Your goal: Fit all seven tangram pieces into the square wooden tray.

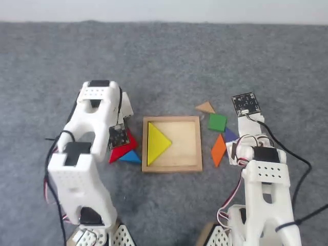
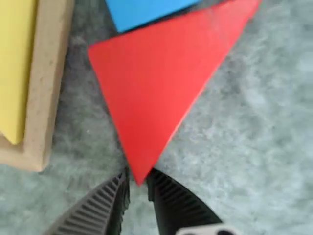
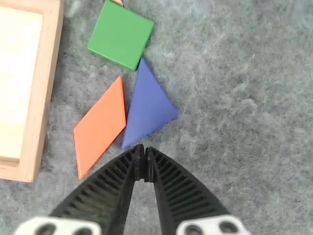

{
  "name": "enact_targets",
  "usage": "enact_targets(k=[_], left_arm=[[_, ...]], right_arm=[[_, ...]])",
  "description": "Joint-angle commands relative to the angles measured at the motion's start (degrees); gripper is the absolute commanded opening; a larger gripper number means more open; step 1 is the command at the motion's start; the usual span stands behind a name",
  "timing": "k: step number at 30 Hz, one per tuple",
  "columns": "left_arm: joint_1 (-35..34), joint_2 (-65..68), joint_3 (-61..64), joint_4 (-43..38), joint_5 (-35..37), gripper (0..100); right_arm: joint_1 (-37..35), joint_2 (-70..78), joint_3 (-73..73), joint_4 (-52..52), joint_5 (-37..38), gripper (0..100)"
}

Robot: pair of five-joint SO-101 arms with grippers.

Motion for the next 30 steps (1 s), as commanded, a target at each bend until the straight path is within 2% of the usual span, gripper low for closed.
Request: enact_targets(k=[1, 4, 8, 9, 13, 16, 25, 30], left_arm=[[-0.2, -4.2, 5.2, -6.9, -2.2, 7], [-0.5, -9.4, 9.5, -6.9, -1.4, 7], [-0.8, -19.1, 15.8, -6.9, 9.1, 7], [-0.8, -21.6, 17.5, -6.9, 9.8, 7], [-0.3, -31.8, 24.6, -6.9, 8.2, 6], [-0.2, -39.0, 28.8, -5.7, 8.2, 1], [1.1, -48.5, 26.9, 17.5, -2.5, 1], [3.5, -48.4, 22.2, 27.4, -2.5, 1]], right_arm=[[0.9, -0.7, -0.4, -1.0, 0.8, 2.0], [0.9, -0.7, -0.4, -1.0, 0.8, 2.0], [0.9, -0.7, -0.4, -1.2, 0.8, 2.0], [0.9, -0.7, -0.4, -1.2, 0.8, 2.0], [0.9, -0.7, -0.4, -1.2, 0.8, 2.0], [0.9, -0.7, -0.4, -1.2, 0.8, 2.0], [0.6, -0.7, 0.1, -1.4, 0.8, 2.0], [0.6, -0.7, 0.1, -1.4, 0.8, 2.0]])
